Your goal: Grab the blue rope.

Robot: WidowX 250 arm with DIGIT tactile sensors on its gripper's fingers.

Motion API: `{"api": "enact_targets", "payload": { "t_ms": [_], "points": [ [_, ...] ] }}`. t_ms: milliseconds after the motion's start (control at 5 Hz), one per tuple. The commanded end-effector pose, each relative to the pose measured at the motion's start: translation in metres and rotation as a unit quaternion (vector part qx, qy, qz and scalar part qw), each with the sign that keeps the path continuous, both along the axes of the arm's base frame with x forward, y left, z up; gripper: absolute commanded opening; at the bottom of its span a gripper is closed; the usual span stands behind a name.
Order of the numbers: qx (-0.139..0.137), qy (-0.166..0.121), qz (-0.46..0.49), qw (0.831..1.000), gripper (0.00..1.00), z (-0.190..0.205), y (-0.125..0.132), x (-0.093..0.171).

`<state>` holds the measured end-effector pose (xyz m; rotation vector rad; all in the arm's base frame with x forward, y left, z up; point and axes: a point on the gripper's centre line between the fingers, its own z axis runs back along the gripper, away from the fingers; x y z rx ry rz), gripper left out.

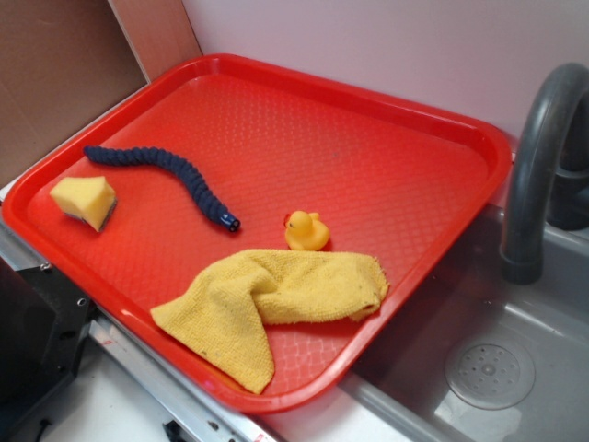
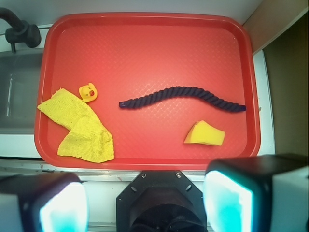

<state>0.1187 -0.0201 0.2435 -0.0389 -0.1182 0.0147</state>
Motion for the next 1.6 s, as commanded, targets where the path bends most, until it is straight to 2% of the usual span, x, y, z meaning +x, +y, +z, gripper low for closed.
{"api": "enact_targets", "payload": {
  "t_ms": [0,200,400,600,800,1000,1200,1400],
  "points": [
    [0.0,0.0,0.0,1.0,1.0,0.0,0.0,0.0],
    [-0.05,-0.026,0.107,0.993,1.0,-0.008,0.004,0.005],
    [-0.041,-0.05,0.229,0.971,1.0,-0.017,0.01,0.015],
    [-0.057,-0.07,0.348,0.933,1.0,-0.036,0.018,0.03],
    [-0.061,-0.046,0.465,0.882,1.0,-0.064,0.033,0.054],
    [-0.056,-0.039,0.572,0.817,1.0,-0.082,0.039,0.065],
    [-0.035,-0.023,0.623,0.781,1.0,-0.12,0.046,0.081],
    [-0.03,-0.02,0.625,0.78,1.0,-0.154,0.046,0.09]
  ]
}}
